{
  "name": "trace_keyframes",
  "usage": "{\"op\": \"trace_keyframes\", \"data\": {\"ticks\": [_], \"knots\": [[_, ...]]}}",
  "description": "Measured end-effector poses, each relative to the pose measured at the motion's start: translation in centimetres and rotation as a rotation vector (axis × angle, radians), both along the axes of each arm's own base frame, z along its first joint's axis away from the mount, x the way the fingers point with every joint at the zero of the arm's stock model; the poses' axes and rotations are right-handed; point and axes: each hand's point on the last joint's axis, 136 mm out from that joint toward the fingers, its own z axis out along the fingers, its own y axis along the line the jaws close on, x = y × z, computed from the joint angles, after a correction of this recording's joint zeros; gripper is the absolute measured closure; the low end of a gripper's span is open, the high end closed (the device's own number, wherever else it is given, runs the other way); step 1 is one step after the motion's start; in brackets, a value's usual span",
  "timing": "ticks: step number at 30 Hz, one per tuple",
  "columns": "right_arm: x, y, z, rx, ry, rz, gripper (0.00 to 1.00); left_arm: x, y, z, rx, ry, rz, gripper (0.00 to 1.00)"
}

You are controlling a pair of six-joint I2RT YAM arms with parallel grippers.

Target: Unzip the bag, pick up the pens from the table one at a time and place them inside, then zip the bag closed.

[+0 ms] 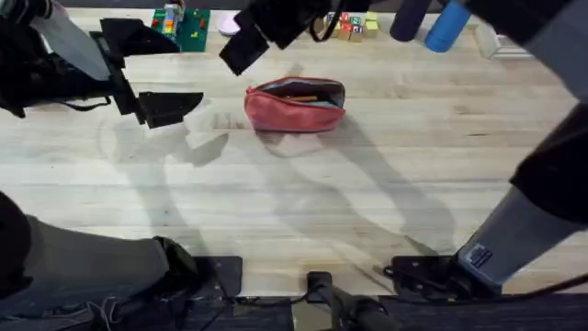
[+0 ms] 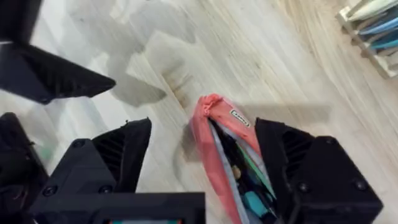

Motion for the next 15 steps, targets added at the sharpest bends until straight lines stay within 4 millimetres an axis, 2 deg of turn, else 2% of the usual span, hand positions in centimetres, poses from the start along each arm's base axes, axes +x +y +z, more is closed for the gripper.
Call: {"op": "trace_keyframes", "data": {"ticks": [5, 9, 15], "knots": [[0.7, 0.1, -2.0, -0.059, 0.000, -0.027, 0.006, 0.0, 0.0, 0.0, 0.000, 0.000, 0.000, 0.008], [0.9, 0.2, -2.4, -0.105, -0.039, -0.047, 0.005, 0.0, 0.0, 0.0, 0.000, 0.000, 0.000, 0.008], [0.2, 1.5, -3.1, -0.140, -0.061, -0.030, 0.006, 0.0, 0.0, 0.0, 0.000, 0.000, 0.000, 0.008]]}}
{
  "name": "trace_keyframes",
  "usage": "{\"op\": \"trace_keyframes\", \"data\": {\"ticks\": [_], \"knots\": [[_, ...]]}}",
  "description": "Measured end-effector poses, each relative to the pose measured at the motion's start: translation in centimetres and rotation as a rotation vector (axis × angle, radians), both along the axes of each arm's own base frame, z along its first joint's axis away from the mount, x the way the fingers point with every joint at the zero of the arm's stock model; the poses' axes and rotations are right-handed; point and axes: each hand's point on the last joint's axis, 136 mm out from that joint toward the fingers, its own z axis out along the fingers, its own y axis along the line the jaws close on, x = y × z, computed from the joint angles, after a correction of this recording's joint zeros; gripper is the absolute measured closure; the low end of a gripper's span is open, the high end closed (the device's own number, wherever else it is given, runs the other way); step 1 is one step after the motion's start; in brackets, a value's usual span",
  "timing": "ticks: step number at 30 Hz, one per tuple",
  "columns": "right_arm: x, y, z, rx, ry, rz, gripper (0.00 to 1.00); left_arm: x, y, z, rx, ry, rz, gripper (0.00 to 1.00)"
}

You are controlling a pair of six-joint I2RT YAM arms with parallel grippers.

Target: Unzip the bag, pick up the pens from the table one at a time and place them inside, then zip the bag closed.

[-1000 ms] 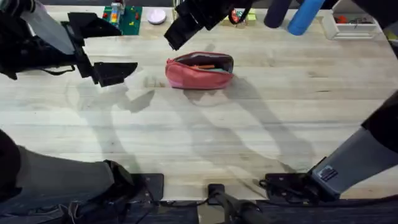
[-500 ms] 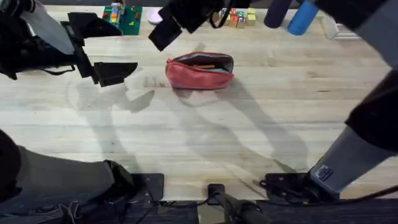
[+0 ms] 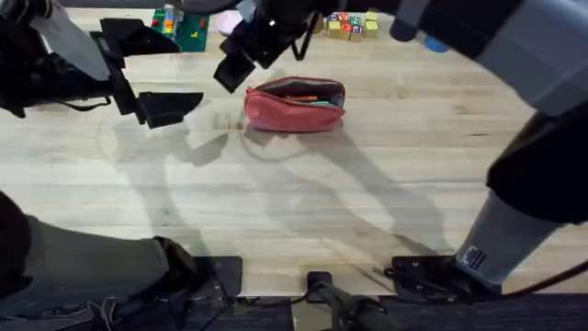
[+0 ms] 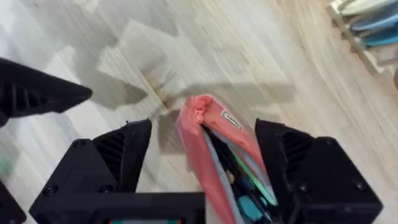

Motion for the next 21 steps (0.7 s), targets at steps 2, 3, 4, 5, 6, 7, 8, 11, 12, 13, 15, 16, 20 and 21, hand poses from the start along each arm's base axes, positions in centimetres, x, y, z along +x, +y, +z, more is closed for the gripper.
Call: {"op": "trace_keyframes", "data": {"ticks": [2, 3, 4, 5, 6, 7, 8, 11, 12, 13, 15, 16, 20, 21], "knots": [[0.0, 0.6, -0.7, -0.012, 0.003, 0.007, 0.006, 0.0, 0.0, 0.0, 0.000, 0.000, 0.000, 0.009], [0.1, 0.9, -1.2, -0.019, 0.005, 0.010, 0.006, 0.0, 0.0, 0.0, 0.000, 0.000, 0.000, 0.008], [0.1, 1.1, -1.6, -0.026, 0.006, 0.011, 0.007, 0.0, 0.0, 0.0, 0.000, 0.000, 0.000, 0.008], [0.2, 1.3, -2.1, -0.034, 0.007, 0.012, 0.005, 0.0, 0.0, 0.0, 0.000, 0.000, 0.000, 0.008], [0.2, 1.5, -2.6, -0.043, 0.011, 0.013, 0.006, 0.0, 0.0, 0.0, 0.000, 0.000, 0.000, 0.009], [0.2, 1.5, -3.0, -0.051, 0.014, 0.013, 0.006, 0.0, 0.0, 0.0, 0.000, 0.000, 0.000, 0.008], [0.2, 1.6, -3.3, -0.057, 0.018, 0.014, 0.006, 0.0, 0.0, 0.0, 0.000, 0.000, 0.000, 0.008], [0.3, 1.7, -3.9, -0.064, 0.019, 0.012, 0.005, 0.0, 0.0, 0.0, 0.000, 0.000, 0.000, 0.008], [0.4, 1.7, -3.9, -0.067, 0.017, 0.010, 0.005, 0.0, 0.0, 0.0, 0.000, 0.000, 0.000, 0.009], [0.7, 1.7, -4.1, -0.071, 0.007, 0.004, 0.005, 0.0, 0.0, 0.0, 0.000, 0.000, 0.000, 0.008], [1.0, 1.8, -4.3, -0.072, 0.003, 0.000, 0.006, 0.0, 0.0, 0.0, 0.000, 0.000, 0.000, 0.008], [1.1, 1.9, -4.5, -0.073, 0.003, -0.001, 0.006, 0.0, 0.0, 0.0, 0.000, 0.000, 0.000, 0.008], [1.3, 2.0, -5.7, -0.085, 0.014, -0.004, 0.006, 0.0, 0.0, 0.0, 0.000, 0.000, 0.000, 0.008], [1.4, 2.1, -6.0, -0.087, 0.015, -0.005, 0.006, 0.0, 0.0, 0.0, 0.000, 0.000, 0.000, 0.008]]}}
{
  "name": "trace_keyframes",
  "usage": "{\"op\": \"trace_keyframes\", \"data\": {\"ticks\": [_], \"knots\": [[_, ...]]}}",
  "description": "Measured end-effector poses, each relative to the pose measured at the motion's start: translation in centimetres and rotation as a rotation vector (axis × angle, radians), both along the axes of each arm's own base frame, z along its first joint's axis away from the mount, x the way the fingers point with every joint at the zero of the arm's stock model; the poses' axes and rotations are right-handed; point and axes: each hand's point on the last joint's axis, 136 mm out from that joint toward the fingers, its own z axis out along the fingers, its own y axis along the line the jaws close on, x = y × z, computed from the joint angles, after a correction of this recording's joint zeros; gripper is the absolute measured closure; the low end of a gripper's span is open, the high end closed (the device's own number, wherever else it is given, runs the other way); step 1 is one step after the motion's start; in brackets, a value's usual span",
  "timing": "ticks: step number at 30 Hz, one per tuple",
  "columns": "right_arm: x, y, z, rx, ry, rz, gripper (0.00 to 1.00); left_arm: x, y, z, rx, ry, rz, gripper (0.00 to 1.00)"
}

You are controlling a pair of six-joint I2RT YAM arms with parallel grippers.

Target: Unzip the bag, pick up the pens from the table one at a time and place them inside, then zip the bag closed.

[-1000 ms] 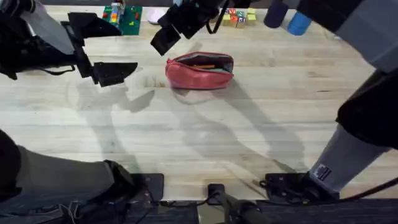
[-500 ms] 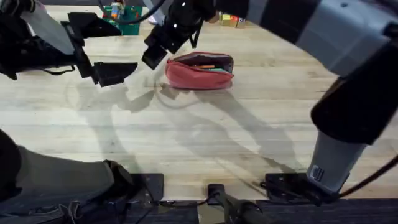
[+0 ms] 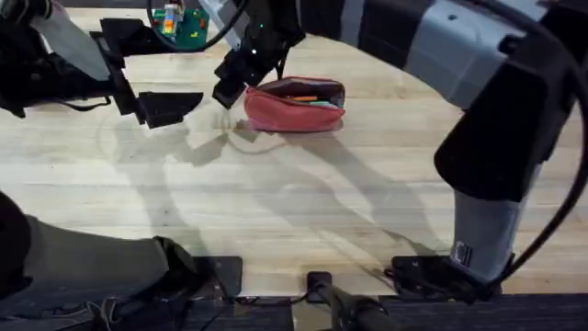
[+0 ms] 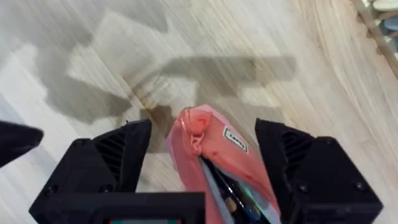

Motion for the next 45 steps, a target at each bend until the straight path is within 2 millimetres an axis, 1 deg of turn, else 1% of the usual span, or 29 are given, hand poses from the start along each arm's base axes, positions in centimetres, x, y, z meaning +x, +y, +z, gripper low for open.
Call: {"op": "trace_keyframes", "data": {"ticks": [10, 19, 23, 30, 33, 37, 39, 42, 45], "knots": [[0.4, 0.3, -2.6, -0.018, 0.029, -0.022, 0.006, 0.0, 0.0, 0.0, 0.000, 0.000, 0.000, 0.008], [0.5, 0.3, -2.8, -0.016, 0.035, -0.040, 0.007, 0.0, 0.0, 0.0, 0.000, 0.000, 0.000, 0.007], [0.5, 0.3, -2.8, -0.016, 0.039, -0.045, 0.028, 0.0, 0.0, 0.0, 0.000, 0.000, 0.000, 0.007], [0.2, -0.1, -3.0, -0.027, 0.053, -0.051, 0.139, 0.0, 0.0, 0.0, 0.000, 0.000, 0.000, 0.007], [0.0, -0.3, -3.5, -0.041, 0.067, -0.052, 0.185, 0.0, 0.0, 0.0, 0.000, 0.000, 0.000, 0.007], [0.1, -0.2, -4.8, -0.054, 0.082, -0.053, 0.202, 0.0, 0.0, 0.0, 0.000, 0.000, 0.000, 0.007], [0.1, -0.2, -5.2, -0.056, 0.088, -0.060, 0.228, 0.0, 0.0, 0.0, 0.000, 0.000, 0.000, 0.007], [0.3, 0.0, -5.2, -0.046, 0.086, -0.071, 0.277, 0.0, 0.0, 0.0, 0.000, 0.000, 0.000, 0.007], [0.6, 0.3, -5.0, -0.028, 0.074, -0.079, 0.280, 0.0, 0.0, 0.0, 0.000, 0.000, 0.000, 0.007]]}}
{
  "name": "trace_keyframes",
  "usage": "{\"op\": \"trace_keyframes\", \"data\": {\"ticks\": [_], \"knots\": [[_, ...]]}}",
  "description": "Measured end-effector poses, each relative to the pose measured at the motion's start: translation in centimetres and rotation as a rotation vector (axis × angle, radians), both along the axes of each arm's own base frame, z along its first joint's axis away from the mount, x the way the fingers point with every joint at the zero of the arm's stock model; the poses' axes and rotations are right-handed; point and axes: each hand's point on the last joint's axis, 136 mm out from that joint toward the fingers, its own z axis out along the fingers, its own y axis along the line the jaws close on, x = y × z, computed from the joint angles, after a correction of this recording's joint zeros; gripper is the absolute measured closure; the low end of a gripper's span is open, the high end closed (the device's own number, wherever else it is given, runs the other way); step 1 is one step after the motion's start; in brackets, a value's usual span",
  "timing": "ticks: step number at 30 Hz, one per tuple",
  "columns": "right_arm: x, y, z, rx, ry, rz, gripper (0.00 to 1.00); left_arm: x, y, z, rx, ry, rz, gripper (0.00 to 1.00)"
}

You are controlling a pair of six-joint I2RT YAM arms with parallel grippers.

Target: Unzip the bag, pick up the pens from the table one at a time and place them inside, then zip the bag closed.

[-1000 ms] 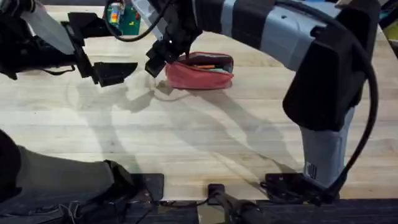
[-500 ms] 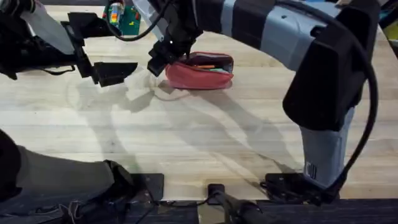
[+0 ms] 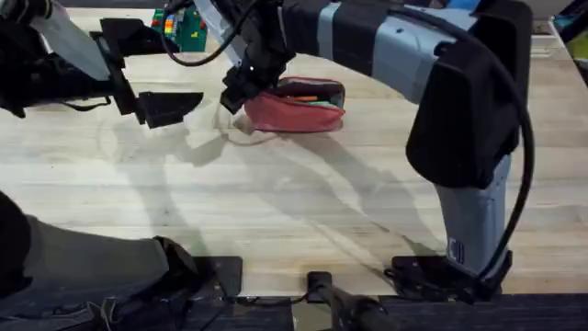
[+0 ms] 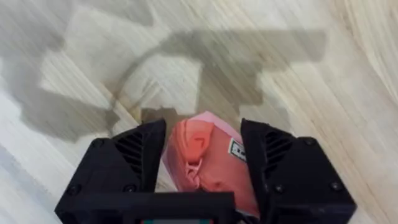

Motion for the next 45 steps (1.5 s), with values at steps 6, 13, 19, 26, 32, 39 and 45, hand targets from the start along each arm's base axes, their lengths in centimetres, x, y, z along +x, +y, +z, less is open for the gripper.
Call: {"op": "trace_keyframes", "data": {"ticks": [6, 13, 19, 26, 32, 39, 45], "knots": [[0.3, 0.3, 0.5, 0.016, -0.007, -0.014, 0.320, 0.0, 0.0, 0.0, 0.000, 0.000, 0.000, 0.008], [0.1, 0.1, 0.5, 0.009, 0.002, -0.017, 0.430, 0.0, 0.0, 0.0, 0.000, 0.000, 0.000, 0.007], [0.1, 0.1, 0.5, 0.011, 0.000, -0.017, 0.518, 0.0, 0.0, 0.0, 0.000, 0.000, 0.000, 0.007], [0.2, 0.3, 0.5, 0.016, -0.001, -0.020, 0.691, 0.0, 0.0, 0.0, 0.000, 0.000, 0.000, 0.007], [0.2, 0.3, 0.6, 0.019, -0.001, -0.025, 0.771, 0.0, 0.0, 0.0, 0.000, 0.000, 0.000, 0.007], [0.6, 0.6, 1.4, 0.035, -0.017, -0.027, 0.960, 0.0, 0.0, 0.0, 0.000, 0.000, 0.000, 0.007], [0.7, 0.7, 1.7, 0.039, -0.020, -0.029, 0.968, 0.0, 0.0, 0.0, 0.000, 0.000, 0.000, 0.008]]}}
